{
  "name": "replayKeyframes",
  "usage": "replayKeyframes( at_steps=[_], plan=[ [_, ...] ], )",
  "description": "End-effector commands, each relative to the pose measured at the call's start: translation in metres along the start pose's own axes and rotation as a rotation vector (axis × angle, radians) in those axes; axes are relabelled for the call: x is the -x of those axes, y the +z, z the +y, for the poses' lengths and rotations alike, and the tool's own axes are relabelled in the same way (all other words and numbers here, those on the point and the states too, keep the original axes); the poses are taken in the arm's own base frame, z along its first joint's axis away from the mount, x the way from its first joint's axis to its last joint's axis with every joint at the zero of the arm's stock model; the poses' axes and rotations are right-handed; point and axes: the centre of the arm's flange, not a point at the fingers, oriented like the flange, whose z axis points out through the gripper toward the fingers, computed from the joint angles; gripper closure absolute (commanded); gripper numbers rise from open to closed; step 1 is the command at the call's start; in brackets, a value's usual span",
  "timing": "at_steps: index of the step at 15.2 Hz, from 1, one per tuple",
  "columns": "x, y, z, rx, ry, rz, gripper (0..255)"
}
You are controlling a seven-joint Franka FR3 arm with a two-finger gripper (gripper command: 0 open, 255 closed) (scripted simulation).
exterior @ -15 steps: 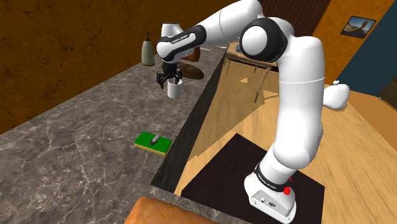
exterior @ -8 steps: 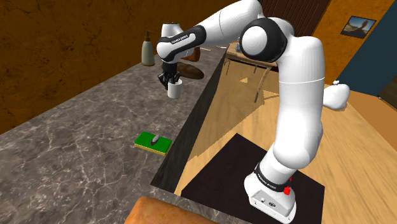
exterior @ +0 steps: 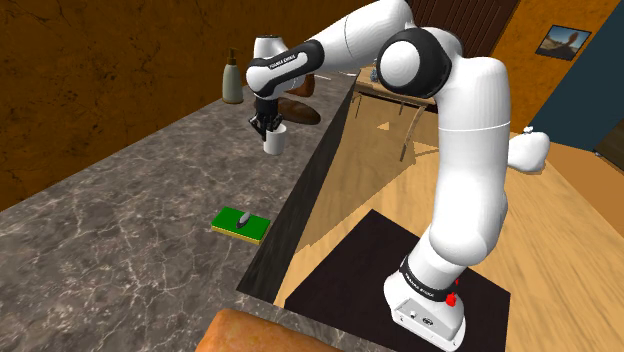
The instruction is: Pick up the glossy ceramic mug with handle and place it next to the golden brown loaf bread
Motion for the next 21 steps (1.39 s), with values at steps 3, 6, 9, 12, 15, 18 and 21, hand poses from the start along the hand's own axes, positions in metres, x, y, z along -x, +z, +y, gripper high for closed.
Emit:
replayKeyframes(
  at_steps=[3, 6, 9, 12, 15, 18, 21],
  plan=[
    [-0.001, -0.016, 0.001, 0.0, 0.0, 0.0, 255],
    [-0.001, -0.032, 0.002, 0.0, 0.0, 0.0, 255],
    [-0.002, -0.047, 0.002, 0.0, 0.0, 0.0, 255],
    [-0.003, -0.063, 0.003, 0.0, 0.0, 0.0, 255],
    [-0.003, -0.079, 0.004, 0.0, 0.0, 0.0, 255],
    [-0.004, -0.095, 0.005, 0.0, 0.0, 0.0, 255],
    [-0.004, -0.111, 0.006, 0.0, 0.0, 0.0, 255]
  ],
)
